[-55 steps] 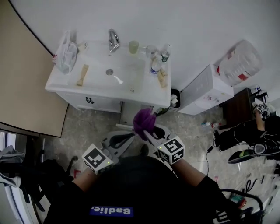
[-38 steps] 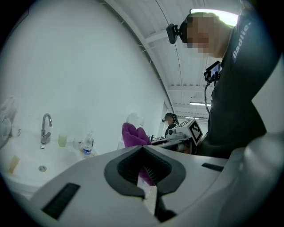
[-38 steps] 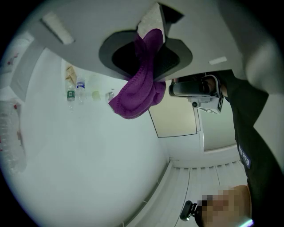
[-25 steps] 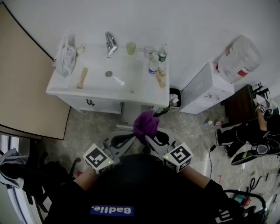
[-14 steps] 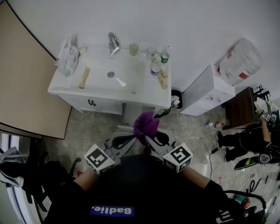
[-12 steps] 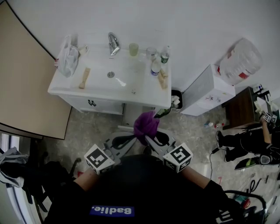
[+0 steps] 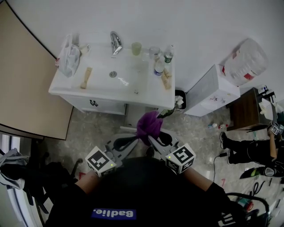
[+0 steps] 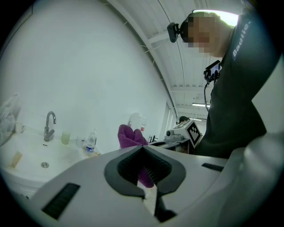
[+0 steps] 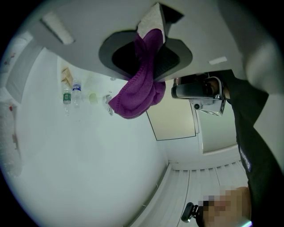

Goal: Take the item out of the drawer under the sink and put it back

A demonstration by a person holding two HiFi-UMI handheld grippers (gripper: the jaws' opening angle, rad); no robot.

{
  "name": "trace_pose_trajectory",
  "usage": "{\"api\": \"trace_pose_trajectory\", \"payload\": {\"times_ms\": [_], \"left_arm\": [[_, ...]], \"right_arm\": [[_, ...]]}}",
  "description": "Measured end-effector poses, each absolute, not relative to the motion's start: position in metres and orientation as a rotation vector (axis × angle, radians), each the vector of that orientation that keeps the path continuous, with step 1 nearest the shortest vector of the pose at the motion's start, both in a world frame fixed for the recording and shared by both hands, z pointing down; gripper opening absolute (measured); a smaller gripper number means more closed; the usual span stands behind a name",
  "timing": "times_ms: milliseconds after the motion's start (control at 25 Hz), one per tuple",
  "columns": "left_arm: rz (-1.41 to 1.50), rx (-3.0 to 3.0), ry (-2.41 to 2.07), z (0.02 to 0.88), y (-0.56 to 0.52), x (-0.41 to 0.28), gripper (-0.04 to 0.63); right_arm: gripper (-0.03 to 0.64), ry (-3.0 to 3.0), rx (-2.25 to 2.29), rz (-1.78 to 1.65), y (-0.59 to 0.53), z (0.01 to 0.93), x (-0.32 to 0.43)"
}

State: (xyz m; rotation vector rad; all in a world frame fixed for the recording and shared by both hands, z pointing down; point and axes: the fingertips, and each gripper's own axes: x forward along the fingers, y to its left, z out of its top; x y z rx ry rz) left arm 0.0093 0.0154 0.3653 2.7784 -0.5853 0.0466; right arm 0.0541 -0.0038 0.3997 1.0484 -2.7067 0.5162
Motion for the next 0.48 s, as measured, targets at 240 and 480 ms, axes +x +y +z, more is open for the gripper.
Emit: {"api": "trace_pose_trajectory", "payload": {"times_ms": [240, 480], "left_arm": [[0.053, 2.78, -0.608, 0.366, 0.015, 0.01, -0.005], [0.056, 2.759, -0.641, 0.368, 0.01, 0.006, -0.005]], "right_arm": [[0.091, -2.671, 1.028, 0.514, -0.014, 0.425, 0.056], [0.091, -2.638, 0.998, 0.574, -0.027, 0.456, 0.057]]}}
